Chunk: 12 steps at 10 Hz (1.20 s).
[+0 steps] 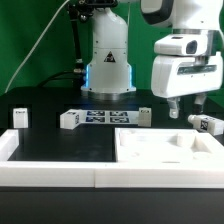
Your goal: Assemble one leg
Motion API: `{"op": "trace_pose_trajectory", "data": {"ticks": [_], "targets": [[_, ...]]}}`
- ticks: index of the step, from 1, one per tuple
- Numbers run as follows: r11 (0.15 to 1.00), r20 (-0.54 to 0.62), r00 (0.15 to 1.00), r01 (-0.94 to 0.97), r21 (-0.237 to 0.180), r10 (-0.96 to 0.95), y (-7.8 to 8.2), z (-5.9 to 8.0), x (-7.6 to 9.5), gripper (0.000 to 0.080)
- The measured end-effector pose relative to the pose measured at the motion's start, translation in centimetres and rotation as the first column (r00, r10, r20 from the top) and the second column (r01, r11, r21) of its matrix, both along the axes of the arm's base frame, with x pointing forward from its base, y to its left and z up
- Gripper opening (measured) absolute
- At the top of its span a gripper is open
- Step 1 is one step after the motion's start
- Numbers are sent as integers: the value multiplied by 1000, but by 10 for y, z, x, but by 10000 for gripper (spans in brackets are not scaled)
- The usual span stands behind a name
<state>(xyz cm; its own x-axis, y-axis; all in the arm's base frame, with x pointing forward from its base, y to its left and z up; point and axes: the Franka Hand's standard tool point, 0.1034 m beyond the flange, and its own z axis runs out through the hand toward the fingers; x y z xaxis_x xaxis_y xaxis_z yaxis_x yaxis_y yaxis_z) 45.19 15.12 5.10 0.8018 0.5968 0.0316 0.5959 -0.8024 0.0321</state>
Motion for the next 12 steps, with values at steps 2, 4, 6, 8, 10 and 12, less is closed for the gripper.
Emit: {"op": "trace_pose_trajectory", "data": {"ticks": [2, 4, 6, 8, 10, 12], "targets": [[979, -5, 980, 201, 29, -201, 23, 3, -5, 649], [981, -8, 981, 192, 31, -192, 27, 3, -7, 649], [981, -8, 981, 192, 31, -192, 28, 2, -7, 649], [981, -38, 980, 195, 3, -195, 27, 2, -8, 649], [973, -191, 959, 187, -133, -210, 31, -4, -26, 649], [961, -297, 928, 161, -225, -225, 31, -5, -24, 649]]}}
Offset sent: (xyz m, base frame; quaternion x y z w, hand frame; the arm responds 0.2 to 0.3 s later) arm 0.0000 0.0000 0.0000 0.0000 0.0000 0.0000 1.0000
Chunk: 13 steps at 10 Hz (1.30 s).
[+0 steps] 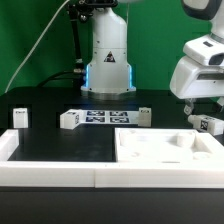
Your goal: Assemble one leg
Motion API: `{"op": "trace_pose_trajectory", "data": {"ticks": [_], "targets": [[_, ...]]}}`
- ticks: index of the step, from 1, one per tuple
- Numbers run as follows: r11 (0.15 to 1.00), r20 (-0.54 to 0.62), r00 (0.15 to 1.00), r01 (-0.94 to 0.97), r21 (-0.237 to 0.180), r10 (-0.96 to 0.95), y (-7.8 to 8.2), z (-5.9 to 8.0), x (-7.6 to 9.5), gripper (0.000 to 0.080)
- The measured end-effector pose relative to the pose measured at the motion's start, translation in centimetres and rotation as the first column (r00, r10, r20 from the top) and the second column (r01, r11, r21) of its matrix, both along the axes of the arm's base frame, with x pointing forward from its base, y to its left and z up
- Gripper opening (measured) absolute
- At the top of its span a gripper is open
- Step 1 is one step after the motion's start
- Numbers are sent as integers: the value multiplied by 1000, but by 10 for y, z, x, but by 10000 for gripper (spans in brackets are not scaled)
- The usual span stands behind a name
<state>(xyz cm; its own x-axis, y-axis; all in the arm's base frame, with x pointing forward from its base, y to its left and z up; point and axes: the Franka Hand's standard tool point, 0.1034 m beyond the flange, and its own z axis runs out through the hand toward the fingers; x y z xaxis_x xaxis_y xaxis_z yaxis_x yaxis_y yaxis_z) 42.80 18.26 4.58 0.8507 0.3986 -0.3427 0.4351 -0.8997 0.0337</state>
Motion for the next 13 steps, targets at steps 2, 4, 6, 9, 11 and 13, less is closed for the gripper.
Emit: {"op": "trace_pose_trajectory", "data": {"ticks": [2, 4, 6, 9, 11, 13], "targets": [[996, -162, 987, -5, -92, -10, -3, -1, -1, 649], [978, -350, 935, -21, -210, -55, -7, 0, -10, 649], [970, -366, 925, 13, -241, -103, 20, -11, 16, 649], [970, -364, 926, 12, -242, -102, 17, -9, 9, 649], [967, -355, 927, 28, -253, -119, 25, -15, 0, 649], [963, -345, 929, 42, -268, -136, 37, -13, -6, 649]]}}
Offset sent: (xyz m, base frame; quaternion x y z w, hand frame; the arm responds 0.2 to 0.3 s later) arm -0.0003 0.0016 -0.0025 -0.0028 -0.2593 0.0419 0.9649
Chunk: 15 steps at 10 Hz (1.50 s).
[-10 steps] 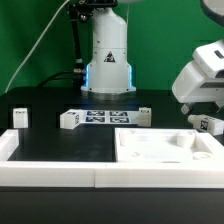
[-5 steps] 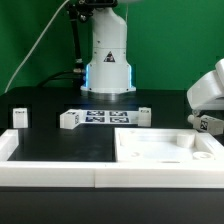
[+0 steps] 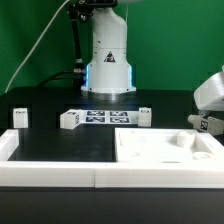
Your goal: Assemble one leg
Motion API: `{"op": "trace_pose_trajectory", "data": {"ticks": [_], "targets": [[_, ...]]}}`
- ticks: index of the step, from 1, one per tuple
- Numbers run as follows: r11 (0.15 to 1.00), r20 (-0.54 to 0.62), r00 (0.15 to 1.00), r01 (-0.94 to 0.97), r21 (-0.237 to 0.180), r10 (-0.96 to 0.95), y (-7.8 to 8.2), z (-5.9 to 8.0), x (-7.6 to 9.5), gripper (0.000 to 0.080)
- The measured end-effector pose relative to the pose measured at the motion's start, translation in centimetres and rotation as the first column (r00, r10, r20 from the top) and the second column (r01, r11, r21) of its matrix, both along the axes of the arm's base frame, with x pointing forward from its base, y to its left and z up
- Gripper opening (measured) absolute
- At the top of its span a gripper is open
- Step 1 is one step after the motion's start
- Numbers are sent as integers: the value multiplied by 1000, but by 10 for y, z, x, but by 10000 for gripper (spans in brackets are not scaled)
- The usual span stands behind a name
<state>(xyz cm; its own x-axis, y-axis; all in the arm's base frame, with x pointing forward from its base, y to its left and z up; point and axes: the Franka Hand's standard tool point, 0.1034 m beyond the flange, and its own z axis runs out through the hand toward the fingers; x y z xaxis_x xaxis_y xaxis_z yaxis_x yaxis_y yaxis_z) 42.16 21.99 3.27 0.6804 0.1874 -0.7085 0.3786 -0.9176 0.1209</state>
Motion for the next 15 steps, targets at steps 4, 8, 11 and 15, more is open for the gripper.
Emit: {"op": "trace_pose_trajectory", "data": {"ticks": [4, 8, 11, 15], "targets": [[1000, -5, 1000, -8, 15, 8, 2, -9, -6, 649], [999, 7, 1000, -10, 32, 10, 0, -26, -17, 649], [999, 8, 1000, -12, 29, 12, 0, -26, -18, 457], [999, 8, 1000, -12, 29, 12, 0, -26, -18, 291]]}}
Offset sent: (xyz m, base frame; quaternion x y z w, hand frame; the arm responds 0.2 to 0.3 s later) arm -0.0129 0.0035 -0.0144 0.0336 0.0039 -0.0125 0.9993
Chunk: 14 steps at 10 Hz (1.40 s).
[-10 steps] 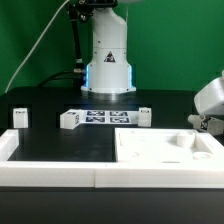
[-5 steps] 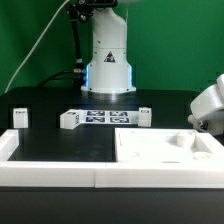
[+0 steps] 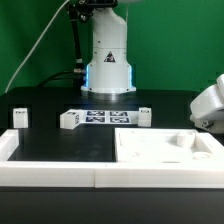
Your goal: Assemble one leg
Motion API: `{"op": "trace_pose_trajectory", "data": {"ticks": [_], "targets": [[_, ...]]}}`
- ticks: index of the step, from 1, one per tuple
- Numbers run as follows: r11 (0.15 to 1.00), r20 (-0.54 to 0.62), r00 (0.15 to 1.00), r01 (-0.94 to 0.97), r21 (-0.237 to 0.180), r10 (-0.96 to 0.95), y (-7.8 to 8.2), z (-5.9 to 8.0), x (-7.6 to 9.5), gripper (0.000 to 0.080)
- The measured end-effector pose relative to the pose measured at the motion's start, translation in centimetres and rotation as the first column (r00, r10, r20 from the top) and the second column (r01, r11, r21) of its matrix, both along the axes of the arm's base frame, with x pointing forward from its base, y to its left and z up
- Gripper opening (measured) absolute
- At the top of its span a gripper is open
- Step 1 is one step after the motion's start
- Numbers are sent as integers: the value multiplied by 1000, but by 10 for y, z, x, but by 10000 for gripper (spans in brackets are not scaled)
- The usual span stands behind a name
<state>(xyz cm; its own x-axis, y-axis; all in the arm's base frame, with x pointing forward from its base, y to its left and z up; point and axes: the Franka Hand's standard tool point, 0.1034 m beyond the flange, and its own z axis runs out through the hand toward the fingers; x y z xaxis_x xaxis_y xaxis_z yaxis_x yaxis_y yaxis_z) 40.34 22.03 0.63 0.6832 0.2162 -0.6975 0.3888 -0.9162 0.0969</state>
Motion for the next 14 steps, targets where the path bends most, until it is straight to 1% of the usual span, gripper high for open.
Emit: {"op": "trace_pose_trajectory", "data": {"ticks": [3, 4, 5, 7, 8, 9, 10, 11, 12, 13, 14], "targets": [[1000, -1, 1000, 1, 1, -1, -2, 1, 1, 291], [1000, 10, 1000, 11, 2, -11, -9, 10, 7, 291], [1000, 15, 1000, 11, 1, -11, -15, 26, 10, 291], [1000, 19, 1000, 20, -12, -19, -34, 66, 14, 291], [1000, 19, 999, 27, -11, -27, -48, 80, 17, 291], [1000, 31, 999, 31, -1, -31, -61, 91, 24, 291], [999, 82, 996, 43, 15, -44, -70, 99, 24, 291], [999, 74, 997, 37, 11, -38, -70, 99, 17, 291], [999, 86, 996, 34, 20, -36, -67, 94, 20, 291], [997, 174, 984, 29, 65, -40, -63, 93, 29, 291], [994, 262, 964, 15, 111, -44, -63, 93, 30, 292]]}}
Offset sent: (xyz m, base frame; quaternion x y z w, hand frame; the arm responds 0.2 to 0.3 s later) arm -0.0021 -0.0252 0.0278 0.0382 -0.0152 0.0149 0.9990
